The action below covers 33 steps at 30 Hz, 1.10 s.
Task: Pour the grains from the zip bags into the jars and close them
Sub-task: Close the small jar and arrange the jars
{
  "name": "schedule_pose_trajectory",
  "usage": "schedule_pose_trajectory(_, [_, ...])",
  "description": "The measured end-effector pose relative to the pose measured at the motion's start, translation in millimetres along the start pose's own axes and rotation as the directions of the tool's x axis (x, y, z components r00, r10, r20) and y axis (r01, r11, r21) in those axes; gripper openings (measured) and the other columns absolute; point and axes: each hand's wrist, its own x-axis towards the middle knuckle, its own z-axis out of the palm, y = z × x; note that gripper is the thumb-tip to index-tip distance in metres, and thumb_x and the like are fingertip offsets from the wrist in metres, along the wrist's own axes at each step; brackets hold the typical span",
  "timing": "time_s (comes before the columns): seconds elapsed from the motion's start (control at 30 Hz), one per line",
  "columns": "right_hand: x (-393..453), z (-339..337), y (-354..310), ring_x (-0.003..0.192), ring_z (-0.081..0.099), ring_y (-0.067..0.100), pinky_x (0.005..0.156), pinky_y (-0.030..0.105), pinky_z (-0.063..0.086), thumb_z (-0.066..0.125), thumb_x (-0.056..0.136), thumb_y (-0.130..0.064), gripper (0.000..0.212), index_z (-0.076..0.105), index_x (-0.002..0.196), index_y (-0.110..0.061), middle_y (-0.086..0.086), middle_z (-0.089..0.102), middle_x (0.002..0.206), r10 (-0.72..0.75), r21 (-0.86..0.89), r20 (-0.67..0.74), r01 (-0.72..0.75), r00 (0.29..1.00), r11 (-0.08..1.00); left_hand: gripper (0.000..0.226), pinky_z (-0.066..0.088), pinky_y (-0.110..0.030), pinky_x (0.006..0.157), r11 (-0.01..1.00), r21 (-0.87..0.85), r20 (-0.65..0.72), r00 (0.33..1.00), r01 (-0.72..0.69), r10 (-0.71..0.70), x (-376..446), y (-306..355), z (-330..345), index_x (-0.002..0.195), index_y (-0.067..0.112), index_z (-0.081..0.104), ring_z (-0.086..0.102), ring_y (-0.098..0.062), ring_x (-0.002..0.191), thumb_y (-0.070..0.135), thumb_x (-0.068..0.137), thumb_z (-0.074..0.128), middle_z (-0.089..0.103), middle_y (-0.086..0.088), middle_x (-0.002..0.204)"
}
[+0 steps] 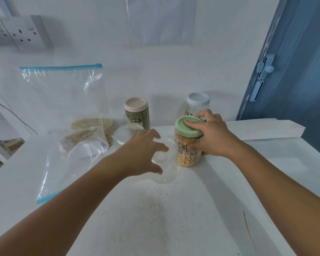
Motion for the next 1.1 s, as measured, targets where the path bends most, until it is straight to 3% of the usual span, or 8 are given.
schedule_pose_trajectory(0.07, [2.4, 0.4, -0.7, 0.138, 0.030, 0.021, 0.117, 0.041, 0.024, 0.087, 0.076, -0.052, 0.084, 0.048, 0.150, -0.048, -0.009, 0.036, 0.153, -0.045, -0.003, -0.038, 0.045, 0.998, 0.999, 0.070, 0.033, -0.036, 0.117, 0.999, -0.044, 0.009, 1.000, 0.016, -0.016, -3.2, -3.6, 1.1, 0.148, 0.045, 0.051, 0.037, -0.017, 0.145, 0.047, 0.085, 0.082, 0.038, 0.005, 0.159])
schedule_pose_trajectory(0.27, [16.5, 7.9, 4.1, 0.150, 0.032, 0.029, 0.125, 0.047, 0.020, 0.086, 0.081, -0.043, 0.074, 0.052, 0.147, -0.046, -0.002, 0.034, 0.167, -0.119, -0.001, -0.071, 0.119, 0.990, 0.993, 0.066, 0.031, -0.029, 0.115, 0.998, -0.068, 0.003, 1.000, -0.001, 0.001, -1.0, -5.8, 4.1, 0.150, 0.042, 0.051, 0.042, -0.013, 0.143, 0.037, 0.090, 0.079, 0.049, 0.002, 0.156])
schedule_pose_trajectory(0.37, [30.9, 10.1, 7.3, 0.155, 0.025, 0.024, 0.127, 0.049, 0.007, 0.082, 0.084, -0.044, 0.075, 0.048, 0.151, -0.045, -0.002, 0.030, 0.169, -0.156, -0.034, -0.056, 0.154, 0.986, 0.987, 0.066, 0.031, -0.031, 0.116, 0.997, -0.076, 0.001, 1.000, -0.007, 0.007, -0.7, -6.6, 5.1, 0.150, 0.042, 0.050, 0.042, -0.014, 0.144, 0.036, 0.090, 0.079, 0.047, 0.001, 0.158])
schedule_pose_trajectory(0.47, [46.7, 14.1, 6.5, 0.153, 0.024, 0.018, 0.125, 0.053, -0.002, 0.079, 0.087, -0.046, 0.073, 0.045, 0.152, -0.046, -0.008, 0.038, 0.165, -0.194, -0.145, -0.075, 0.181, 0.978, 0.973, 0.066, 0.032, -0.032, 0.114, 0.997, -0.082, 0.003, 1.000, -0.006, 0.006, 1.0, -6.1, 5.3, 0.150, 0.042, 0.051, 0.044, -0.016, 0.141, 0.036, 0.090, 0.080, 0.049, 0.002, 0.156])
schedule_pose_trajectory(0.73, [93.8, 25.1, -15.6, 0.147, 0.035, 0.024, 0.125, 0.059, 0.005, 0.078, 0.090, -0.036, 0.067, 0.049, 0.150, -0.039, -0.006, 0.048, 0.158, -0.141, -0.211, -0.099, 0.118, 0.985, 0.970, 0.067, 0.036, -0.035, 0.114, 0.994, -0.107, -0.016, 1.000, -0.012, 0.010, 6.6, -10.5, 13.9, 0.150, 0.041, 0.051, 0.046, -0.019, 0.137, 0.034, 0.090, 0.080, 0.050, 0.002, 0.155])
schedule_pose_trajectory(0.9, [113.7, 31.3, -26.2, 0.148, 0.036, 0.029, 0.124, 0.063, 0.013, 0.076, 0.091, -0.019, 0.064, 0.049, 0.148, -0.033, -0.001, 0.048, 0.159, -0.081, -0.201, -0.113, 0.057, 0.990, 0.978, 0.067, 0.039, -0.042, 0.116, 0.993, -0.122, -0.026, 1.000, -0.011, 0.008, 9.2, -13.0, 18.5, 0.151, 0.043, 0.049, 0.043, -0.018, 0.140, 0.035, 0.091, 0.078, 0.047, 0.003, 0.158])
schedule_pose_trajectory(1.03, [104.5, 34.7, -28.5, 0.159, 0.014, 0.032, 0.125, 0.063, 0.005, 0.070, 0.095, -0.011, 0.082, 0.028, 0.161, -0.032, 0.008, 0.018, 0.172, -0.080, -0.255, -0.097, 0.053, 0.992, 0.965, 0.072, 0.027, -0.038, 0.123, 0.989, -0.148, -0.033, 0.999, -0.007, 0.002, 5.2, -13.2, 24.5, 0.158, 0.045, 0.036, 0.030, -0.018, 0.151, 0.036, 0.097, 0.072, 0.032, 0.005, 0.168])
schedule_pose_trajectory(1.1, [88.1, 38.0, -29.2, 0.158, 0.015, 0.034, 0.126, 0.061, 0.012, 0.069, 0.097, -0.017, 0.081, 0.024, 0.164, -0.028, 0.012, 0.017, 0.171, -0.129, -0.223, -0.177, 0.088, 0.976, 0.971, 0.084, 0.020, -0.037, 0.125, 0.980, -0.195, -0.046, 0.999, -0.021, 0.012, -2.3, -16.1, 27.8, 0.162, 0.047, 0.021, 0.019, -0.016, 0.157, 0.038, 0.097, 0.072, 0.018, 0.007, 0.173])
